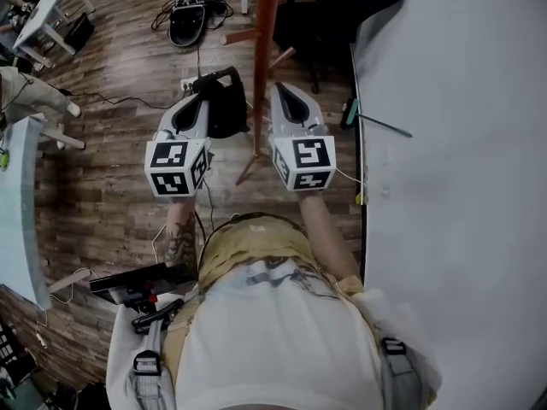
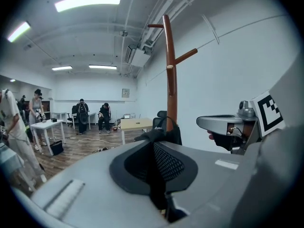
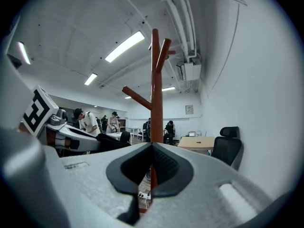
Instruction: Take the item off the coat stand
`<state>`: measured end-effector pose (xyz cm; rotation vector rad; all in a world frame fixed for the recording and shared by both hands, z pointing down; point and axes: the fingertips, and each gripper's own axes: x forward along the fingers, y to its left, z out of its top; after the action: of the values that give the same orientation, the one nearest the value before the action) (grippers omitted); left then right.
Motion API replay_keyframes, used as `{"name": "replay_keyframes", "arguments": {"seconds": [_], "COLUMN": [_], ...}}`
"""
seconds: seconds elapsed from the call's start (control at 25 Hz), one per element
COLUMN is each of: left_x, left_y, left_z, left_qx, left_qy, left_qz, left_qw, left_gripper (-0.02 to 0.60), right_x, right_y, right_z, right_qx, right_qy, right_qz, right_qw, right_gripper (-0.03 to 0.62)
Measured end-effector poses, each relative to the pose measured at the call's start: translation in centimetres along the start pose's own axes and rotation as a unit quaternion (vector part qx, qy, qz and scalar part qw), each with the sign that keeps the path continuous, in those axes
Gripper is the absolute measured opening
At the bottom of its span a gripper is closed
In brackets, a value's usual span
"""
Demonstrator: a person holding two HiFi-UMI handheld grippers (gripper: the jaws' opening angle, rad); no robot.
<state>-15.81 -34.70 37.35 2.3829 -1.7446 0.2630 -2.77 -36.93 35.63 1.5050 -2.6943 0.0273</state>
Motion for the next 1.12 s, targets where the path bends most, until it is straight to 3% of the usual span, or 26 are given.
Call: {"name": "replay_keyframes", "arguments": {"seconds": [1.12], "left_x": [0.1], "left_y": [0.0], "left_z": [-0.1], "left_qx": [-0.007], "left_qy": [0.007], "left_qz": [-0.002], "left_qw": [1.0], "left_gripper": [0.011], "right_x": [-0.3], "right_y": [-0.7], "right_z": [0.6], "right_qx": [-0.002], "right_qy": [-0.006], "right_qz": [-0.008], "right_qw": [1.0], "right_gripper": [-0.002]}}
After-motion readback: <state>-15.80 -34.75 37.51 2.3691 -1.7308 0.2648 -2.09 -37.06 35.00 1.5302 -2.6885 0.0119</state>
